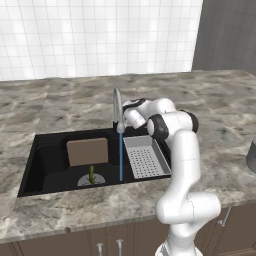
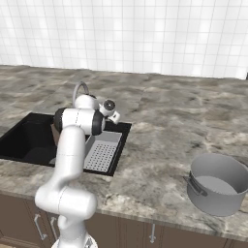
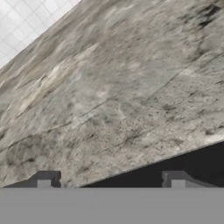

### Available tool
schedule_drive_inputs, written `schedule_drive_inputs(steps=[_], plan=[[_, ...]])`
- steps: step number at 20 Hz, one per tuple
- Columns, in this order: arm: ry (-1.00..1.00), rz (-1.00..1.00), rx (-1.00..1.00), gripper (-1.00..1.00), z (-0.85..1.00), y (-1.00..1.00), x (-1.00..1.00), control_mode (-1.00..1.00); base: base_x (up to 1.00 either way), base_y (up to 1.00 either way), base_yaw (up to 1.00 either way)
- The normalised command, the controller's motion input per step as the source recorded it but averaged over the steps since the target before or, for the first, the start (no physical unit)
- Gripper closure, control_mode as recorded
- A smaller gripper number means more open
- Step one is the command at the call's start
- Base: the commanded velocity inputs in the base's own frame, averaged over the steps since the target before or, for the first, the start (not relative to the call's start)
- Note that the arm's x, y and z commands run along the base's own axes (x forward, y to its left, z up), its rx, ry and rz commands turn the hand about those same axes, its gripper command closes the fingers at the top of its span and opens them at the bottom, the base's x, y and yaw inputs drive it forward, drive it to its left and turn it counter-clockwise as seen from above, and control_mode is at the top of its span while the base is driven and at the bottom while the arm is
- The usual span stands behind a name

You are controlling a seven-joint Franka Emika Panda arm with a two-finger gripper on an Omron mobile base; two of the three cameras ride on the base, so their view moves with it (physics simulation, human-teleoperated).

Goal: Dump the squash from the pot into the sink. Then turn on the water and wash the squash. Then turn off the water and put the squash back in the pot.

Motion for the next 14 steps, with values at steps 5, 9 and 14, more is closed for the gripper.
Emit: schedule_drive_inputs(steps=[5,9,14], plan=[[-0.05,0.00,0.09,-1.00,0.71,-0.34,-0.16,-1.00,0.00,0.00,0.00],[-0.06,0.00,0.11,-1.00,0.91,-0.21,0.00,-1.00,0.00,0.00,0.00],[0.04,0.00,0.01,-1.00,0.25,-0.39,-0.24,-1.00,0.00,0.00,0.00]])
